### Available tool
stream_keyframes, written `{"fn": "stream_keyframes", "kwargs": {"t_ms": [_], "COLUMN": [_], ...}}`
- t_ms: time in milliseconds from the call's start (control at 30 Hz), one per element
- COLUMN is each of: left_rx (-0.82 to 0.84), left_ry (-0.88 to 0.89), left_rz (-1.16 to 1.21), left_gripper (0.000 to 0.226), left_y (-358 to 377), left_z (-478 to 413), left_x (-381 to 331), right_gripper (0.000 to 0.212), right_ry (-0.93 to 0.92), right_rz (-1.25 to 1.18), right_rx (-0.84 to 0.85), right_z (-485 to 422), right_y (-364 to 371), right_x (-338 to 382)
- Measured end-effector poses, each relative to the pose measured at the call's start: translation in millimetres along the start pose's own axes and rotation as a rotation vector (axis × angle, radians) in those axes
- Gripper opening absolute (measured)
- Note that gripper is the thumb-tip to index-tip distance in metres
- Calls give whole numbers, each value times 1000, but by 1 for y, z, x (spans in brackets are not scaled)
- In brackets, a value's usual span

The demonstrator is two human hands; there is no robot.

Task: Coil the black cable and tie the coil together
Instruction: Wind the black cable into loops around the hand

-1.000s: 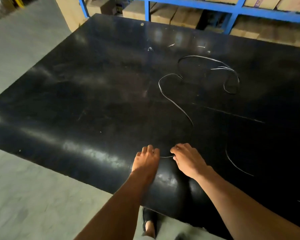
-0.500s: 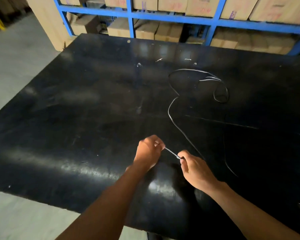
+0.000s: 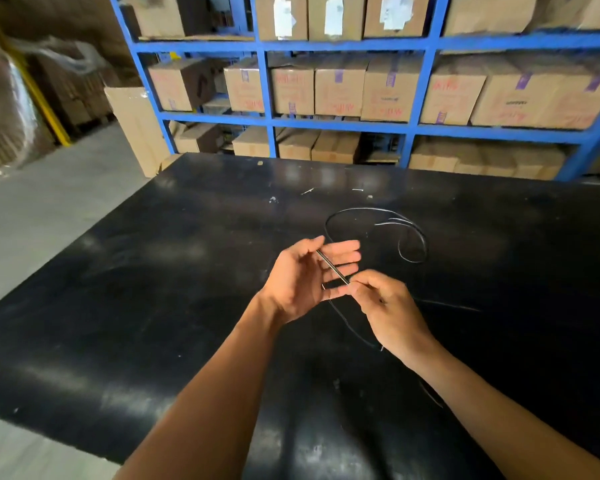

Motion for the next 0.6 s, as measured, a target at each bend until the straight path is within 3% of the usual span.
{"fn": "stream_keyframes", "kwargs": {"t_ms": [133,367,600], "left_rx": [7,-83,66], "left_ry": [-26,9,76], "left_rz": [18,110,170], "left_gripper": [62,64,69], "left_y": [21,21,25], "left_z": [4,13,16], "left_x": [7,21,-10], "right_gripper": [15,17,22], "right_ry": [-44,-60,-43], "right_rz": [-36,-159,-104], "right_rx": [74,195,247], "right_z": [0,13,13], "right_y": [-10,-11,-17], "right_x": [5,4,-13]}}
Point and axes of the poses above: each hand's wrist, its own z-axis away from the middle knuckle, its own y-axis out of the palm, x = y × z, the point moved 7 cm from there along -z, towards the middle knuckle, and after that the axes turned 6 degrees about -x, right-handed, at the moved point
